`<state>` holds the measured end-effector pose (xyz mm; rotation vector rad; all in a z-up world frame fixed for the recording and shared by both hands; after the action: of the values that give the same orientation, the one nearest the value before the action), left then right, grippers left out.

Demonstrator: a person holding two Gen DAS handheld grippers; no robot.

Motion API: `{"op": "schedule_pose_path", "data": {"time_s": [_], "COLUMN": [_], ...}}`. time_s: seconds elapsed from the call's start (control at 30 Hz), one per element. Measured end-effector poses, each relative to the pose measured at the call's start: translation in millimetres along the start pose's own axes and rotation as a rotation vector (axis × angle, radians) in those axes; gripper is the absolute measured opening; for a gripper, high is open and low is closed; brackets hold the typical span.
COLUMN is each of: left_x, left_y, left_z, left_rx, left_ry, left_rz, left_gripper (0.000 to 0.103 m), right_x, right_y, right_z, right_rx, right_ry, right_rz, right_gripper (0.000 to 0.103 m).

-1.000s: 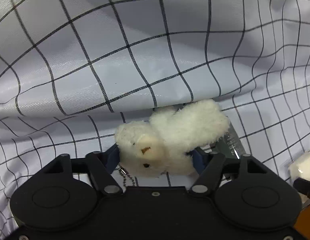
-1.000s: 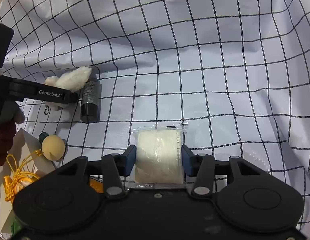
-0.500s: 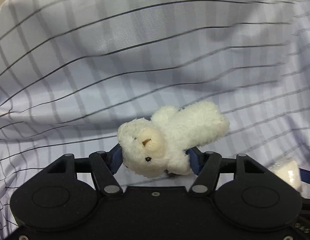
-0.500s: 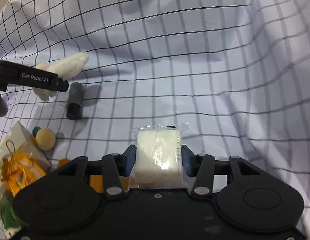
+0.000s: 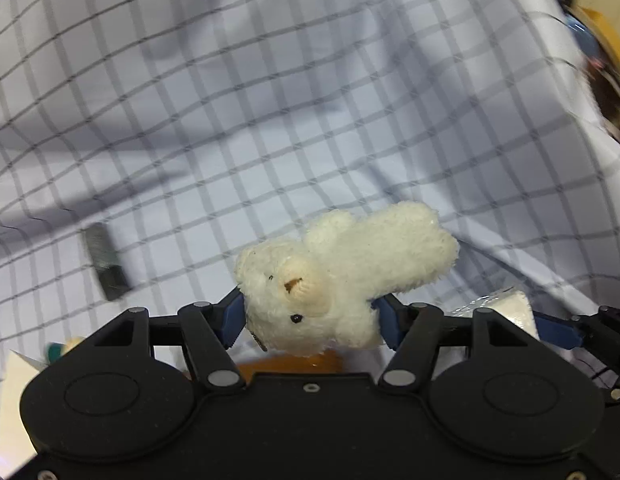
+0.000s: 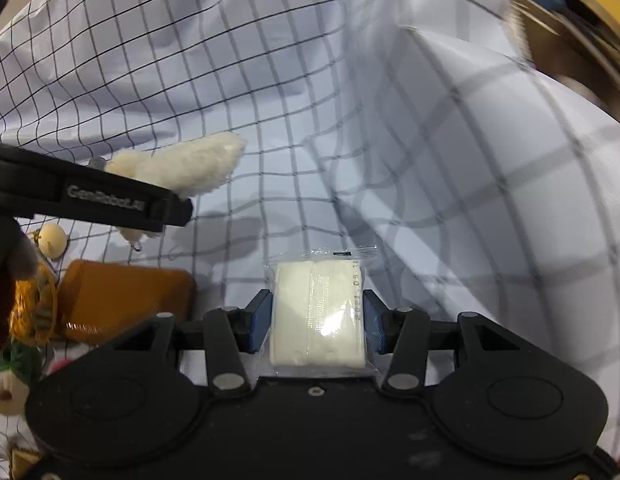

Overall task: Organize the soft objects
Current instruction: 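Carry the teddy bear and the packet over the wicker basket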

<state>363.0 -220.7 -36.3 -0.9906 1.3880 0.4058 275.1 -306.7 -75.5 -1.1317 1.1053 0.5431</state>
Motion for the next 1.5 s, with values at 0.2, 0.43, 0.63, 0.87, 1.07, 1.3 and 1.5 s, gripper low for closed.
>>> {"op": "schedule_pose_path", "data": {"time_s": [0.2, 0.43, 0.63, 0.87, 1.07, 1.3, 1.5], "left_x": [1.8, -11.3, -40.8, -73.1, -89.7, -93.9, -90.5], "left_y": [19.3, 62.5, 110.2, 162.4, 208.1, 258.6, 291.4], "left_z": [-37.7, -64.7, -75.2, -72.3, -56.2, -23.6, 1.7], "left_rx": [0.025, 0.047, 0.051, 0.017, -0.027, -0.145, -0.24], "left_ry": [0.068, 0.102, 0.098, 0.108, 0.06, -0.011, -0.093], "left_rz": [0.027, 0.052, 0.036, 0.002, -0.025, -0.003, 0.039], "left_gripper": [0.06, 0.06, 0.06, 0.061, 0.061, 0.061, 0.061], "right_x": [-20.4, -48.5, -67.3, -80.6, -86.8, -94.7, -107.3], "right_y": [38.5, 90.6, 138.5, 180.9, 195.0, 198.8, 198.1], "right_z": [-22.0, -33.1, -30.3, -21.3, -16.6, -10.1, 10.8], "right_rx": [0.023, 0.041, 0.038, 0.023, 0.003, -0.019, -0.085], "right_ry": [0.003, -0.024, -0.051, -0.096, -0.112, -0.135, -0.188], "right_rz": [-0.007, -0.008, 0.001, 0.029, 0.041, 0.036, -0.005], "right_gripper": [0.047, 0.047, 0.047, 0.047, 0.047, 0.047, 0.047]}}
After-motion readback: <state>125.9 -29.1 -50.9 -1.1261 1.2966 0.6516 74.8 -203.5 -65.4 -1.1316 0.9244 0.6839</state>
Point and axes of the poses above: each gripper's, at about its wrist camera, not at the fingertips, and x roughly the way its jaws point, z to its left, y to its underside, the point moved 4 cm from there along x, roughly the way its jaws point, and after that the axes turned 12 degrees about z, right-handed, at the moved point
